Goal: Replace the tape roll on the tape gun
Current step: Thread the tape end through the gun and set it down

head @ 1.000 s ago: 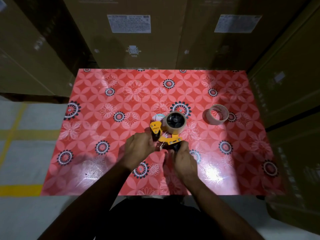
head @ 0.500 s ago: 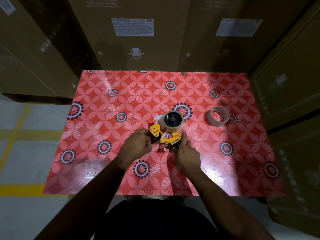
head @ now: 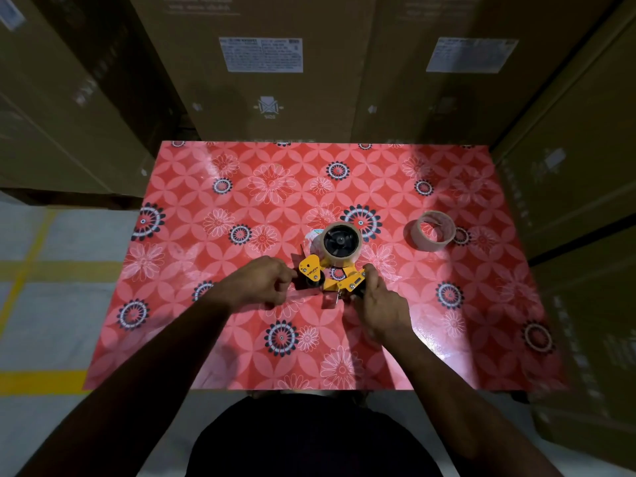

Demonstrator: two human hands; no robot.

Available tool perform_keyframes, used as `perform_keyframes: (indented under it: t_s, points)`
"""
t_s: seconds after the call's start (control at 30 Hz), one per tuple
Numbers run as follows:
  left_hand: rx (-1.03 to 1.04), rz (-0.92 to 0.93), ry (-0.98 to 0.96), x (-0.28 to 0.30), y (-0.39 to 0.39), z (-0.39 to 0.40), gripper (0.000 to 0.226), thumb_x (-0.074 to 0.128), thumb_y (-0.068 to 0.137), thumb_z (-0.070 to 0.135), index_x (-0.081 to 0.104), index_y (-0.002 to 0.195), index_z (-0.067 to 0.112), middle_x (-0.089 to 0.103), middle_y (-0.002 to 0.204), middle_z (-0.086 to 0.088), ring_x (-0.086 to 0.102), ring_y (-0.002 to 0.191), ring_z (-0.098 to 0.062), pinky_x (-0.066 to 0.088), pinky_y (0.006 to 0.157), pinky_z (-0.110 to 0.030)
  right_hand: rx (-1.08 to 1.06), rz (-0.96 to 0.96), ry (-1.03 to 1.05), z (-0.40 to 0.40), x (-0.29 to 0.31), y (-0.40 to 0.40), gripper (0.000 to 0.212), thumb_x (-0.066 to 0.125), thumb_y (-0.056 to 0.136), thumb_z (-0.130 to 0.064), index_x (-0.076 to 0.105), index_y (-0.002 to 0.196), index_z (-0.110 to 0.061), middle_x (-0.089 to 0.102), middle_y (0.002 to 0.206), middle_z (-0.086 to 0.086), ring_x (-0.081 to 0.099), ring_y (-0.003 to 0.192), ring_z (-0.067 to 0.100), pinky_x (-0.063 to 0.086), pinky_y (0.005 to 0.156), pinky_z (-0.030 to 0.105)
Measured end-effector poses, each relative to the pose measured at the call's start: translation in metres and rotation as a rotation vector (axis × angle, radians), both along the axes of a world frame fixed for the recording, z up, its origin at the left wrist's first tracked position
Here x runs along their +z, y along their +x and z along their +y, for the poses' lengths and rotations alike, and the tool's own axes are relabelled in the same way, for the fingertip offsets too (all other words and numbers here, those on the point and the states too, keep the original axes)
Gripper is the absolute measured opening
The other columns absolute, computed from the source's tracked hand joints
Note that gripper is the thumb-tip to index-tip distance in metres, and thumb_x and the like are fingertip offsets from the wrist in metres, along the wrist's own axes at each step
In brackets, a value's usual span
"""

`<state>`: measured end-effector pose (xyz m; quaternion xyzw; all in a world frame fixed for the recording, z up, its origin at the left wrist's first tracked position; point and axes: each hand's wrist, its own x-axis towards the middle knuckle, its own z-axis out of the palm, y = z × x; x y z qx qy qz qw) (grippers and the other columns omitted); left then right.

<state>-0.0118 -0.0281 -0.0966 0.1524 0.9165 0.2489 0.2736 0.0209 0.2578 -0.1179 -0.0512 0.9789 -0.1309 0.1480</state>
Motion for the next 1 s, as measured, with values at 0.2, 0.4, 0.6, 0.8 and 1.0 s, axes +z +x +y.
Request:
perform_keyframes:
  t_s: [0.2,0.4,0.6,0.8,1.0]
  points:
    - [0.044,-0.097,0.14,-0.002,0.001,-0.003,0.018,0.078,0.072,-0.001,0.066,0.063,0.009,0.074,0.112,0.004,0.058,0.096,0.025,0.052,0.064,-0.011,0.045,-0.042,0.027,0.009,-0.001,-0.009,0.068,0.047,0.103,-0.038,0.011,0.156,-0.016,0.055,0.138,0.017,0.069,0.101,0.041,0.051,0.076,0.045]
    - [0.045,-0.14,0.169,0.003,0.004,0.003,0.015,0.073,0.076,-0.007,0.064,0.068,0.0,0.068,0.131,-0.004,0.064,0.07,0.021,0.06,0.061,-0.028,0.086,0.082,0.17,0.014,0.0,-0.018,0.079,0.057,0.097,-0.027,0.009,0.159,-0.016,0.047,0.14,0.016,0.053,0.12,0.035,0.048,0.089,0.051]
    - [0.051,-0.083,0.132,0.003,0.009,0.004,0.017,0.073,0.076,-0.007,0.063,0.066,0.003,0.072,0.126,-0.002,0.058,0.071,0.028,0.044,0.055,-0.004,0.501,0.188,-0.317,0.015,-0.003,-0.022,0.067,0.075,0.081,-0.024,0.045,0.138,-0.007,0.048,0.133,0.016,0.044,0.128,0.033,0.043,0.108,0.049]
    - [0.069,-0.062,0.141,0.0,0.013,0.002,0.018,0.072,0.076,-0.006,0.063,0.065,0.005,0.074,0.123,-0.002,0.059,0.065,0.021,0.042,0.054,-0.005,0.47,0.14,-0.312,0.013,-0.008,-0.024,0.061,0.078,0.085,-0.041,0.053,0.127,-0.004,0.049,0.13,0.015,0.042,0.125,0.029,0.043,0.106,0.04]
    - [0.089,-0.044,0.149,-0.006,0.014,0.002,0.013,0.073,0.075,-0.007,0.064,0.068,-0.002,0.072,0.123,-0.002,0.06,0.103,0.014,0.043,0.057,-0.002,0.172,0.178,-0.415,-0.006,-0.012,-0.02,0.05,0.085,0.076,-0.039,0.063,0.106,-0.007,0.055,0.109,0.009,0.047,0.104,0.022,0.037,0.081,0.028]
